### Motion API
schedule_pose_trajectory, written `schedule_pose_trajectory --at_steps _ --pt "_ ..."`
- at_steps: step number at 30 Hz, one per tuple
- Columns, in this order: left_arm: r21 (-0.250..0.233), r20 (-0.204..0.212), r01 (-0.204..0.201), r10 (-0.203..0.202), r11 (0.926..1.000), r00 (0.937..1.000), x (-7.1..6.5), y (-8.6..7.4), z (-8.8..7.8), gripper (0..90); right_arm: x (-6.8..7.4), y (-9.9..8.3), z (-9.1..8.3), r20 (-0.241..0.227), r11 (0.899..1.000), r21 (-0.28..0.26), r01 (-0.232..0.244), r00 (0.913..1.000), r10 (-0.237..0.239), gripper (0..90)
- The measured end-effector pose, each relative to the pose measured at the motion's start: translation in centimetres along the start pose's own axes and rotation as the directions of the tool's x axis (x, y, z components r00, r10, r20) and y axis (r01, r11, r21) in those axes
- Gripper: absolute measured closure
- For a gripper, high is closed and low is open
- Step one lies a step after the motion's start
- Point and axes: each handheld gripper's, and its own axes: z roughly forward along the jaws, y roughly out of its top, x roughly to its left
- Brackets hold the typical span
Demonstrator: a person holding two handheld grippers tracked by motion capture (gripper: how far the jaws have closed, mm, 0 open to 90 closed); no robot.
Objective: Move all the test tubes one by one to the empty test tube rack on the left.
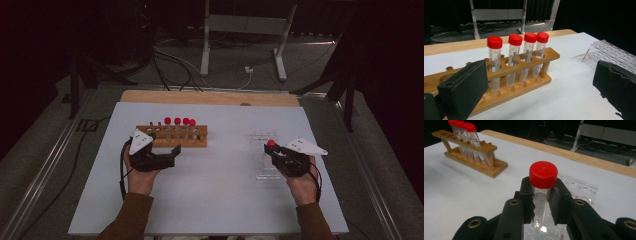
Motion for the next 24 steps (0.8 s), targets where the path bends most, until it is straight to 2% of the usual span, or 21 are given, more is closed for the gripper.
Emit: schedule_pose_trajectory --at_steps 13,24 --pt "0.008 0.042 -0.031 0.030 0.9995 0.9987 -1.7 0.5 1.1 0.8 0.2 1.5 -0.8 0.005 1.000 -0.023 0.019 0.9998 -0.019 74.1" --pt "0.011 0.083 -0.064 0.063 0.9979 0.9946 -3.6 0.8 2.3 0.8 1.2 2.0 -0.4 -0.013 0.999 -0.032 0.024 0.9996 -0.025 74.1"
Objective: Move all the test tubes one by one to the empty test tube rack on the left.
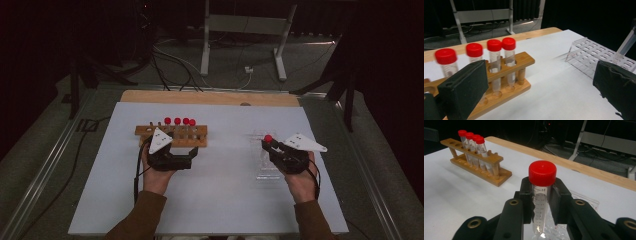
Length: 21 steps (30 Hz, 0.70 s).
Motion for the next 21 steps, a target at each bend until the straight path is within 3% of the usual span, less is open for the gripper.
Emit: schedule_pose_trajectory --at_steps 12,21 --pt "0.009 0.043 -0.028 0.027 0.9996 0.9987 -1.9 0.1 1.3 1.6 1.9 0.9 1.1 -0.056 1.000 -0.009 0.012 0.9983 -0.012 74.1" --pt "0.016 0.099 -0.052 0.050 0.9985 0.9939 -3.6 0.1 2.4 5.8 3.6 1.3 2.2 -0.103 1.000 -0.013 0.012 0.9946 -0.014 74.1"
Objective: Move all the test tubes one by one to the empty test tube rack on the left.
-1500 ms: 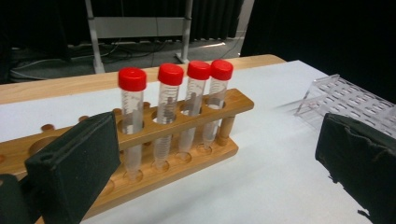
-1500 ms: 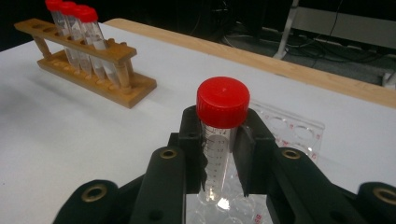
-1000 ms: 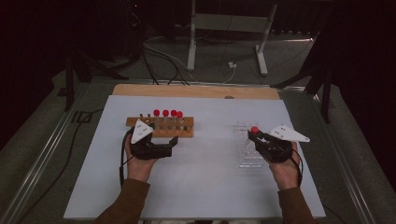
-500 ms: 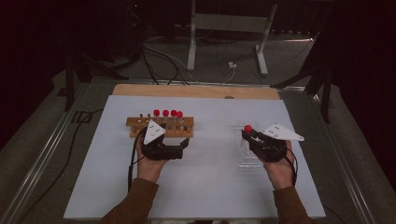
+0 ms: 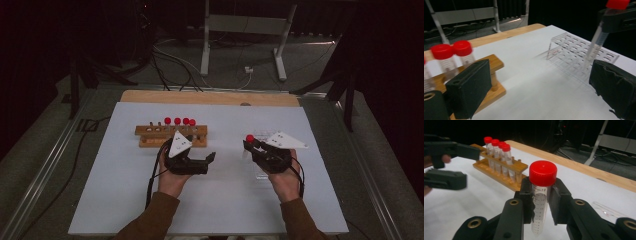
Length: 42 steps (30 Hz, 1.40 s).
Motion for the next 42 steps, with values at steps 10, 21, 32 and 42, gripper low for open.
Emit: schedule_pose_trajectory --at_steps 10,21,32,42 --pt "0.008 0.054 -0.034 0.034 0.9994 0.9980 -1.8 0.1 1.5 16.9 1.5 0.2 1.1 -0.043 1.000 -0.001 0.006 0.9991 -0.006 74.1" --pt "0.019 0.103 -0.076 0.074 0.9969 0.9920 -3.5 0.2 2.8 38.0 2.6 0.3 1.8 -0.079 1.000 -0.006 0.009 0.9968 -0.009 74.1" --pt "0.011 0.121 -0.092 0.090 0.9957 0.9886 -3.9 0.2 3.0 60.2 3.1 0.3 2.1 -0.100 1.000 -0.005 0.010 0.9949 -0.011 74.0" --pt "0.007 0.136 -0.107 0.105 0.9942 0.9850 -4.1 0.1 3.2 75.2 3.1 0.2 2.1 -0.111 1.000 -0.005 0.014 0.9937 -0.014 74.1"
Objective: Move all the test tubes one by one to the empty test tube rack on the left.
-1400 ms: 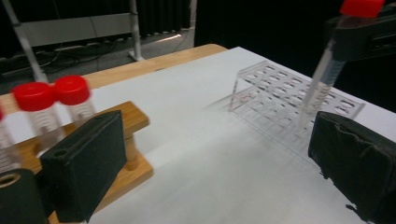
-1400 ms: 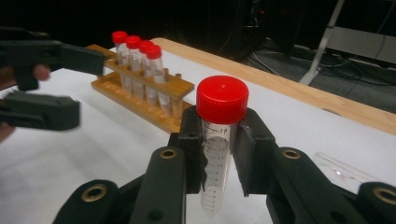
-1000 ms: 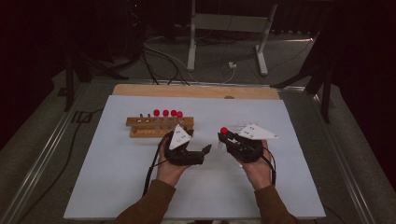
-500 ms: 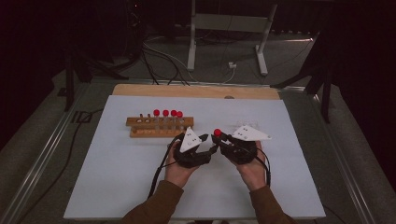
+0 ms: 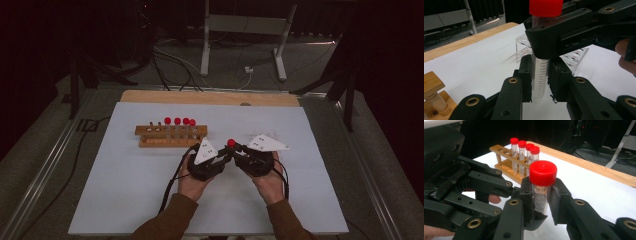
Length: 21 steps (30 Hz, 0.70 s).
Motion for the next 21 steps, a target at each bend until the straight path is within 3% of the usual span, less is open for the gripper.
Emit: schedule_pose_trajectory --at_steps 11,21 --pt "-0.006 -0.001 -0.002 0.002 1.0000 1.0000 -0.08 -0.04 0.03 76.1 -0.14 -0.03 -0.13 -0.007 1.000 -0.001 0.003 1.0000 -0.003 72.9" --pt "-0.003 -0.034 0.016 -0.016 0.9999 0.9993 0.79 -0.21 -0.46 76.1 -0.54 -0.09 -0.62 -0.034 0.999 -0.026 -0.018 0.9993 0.017 41.7"
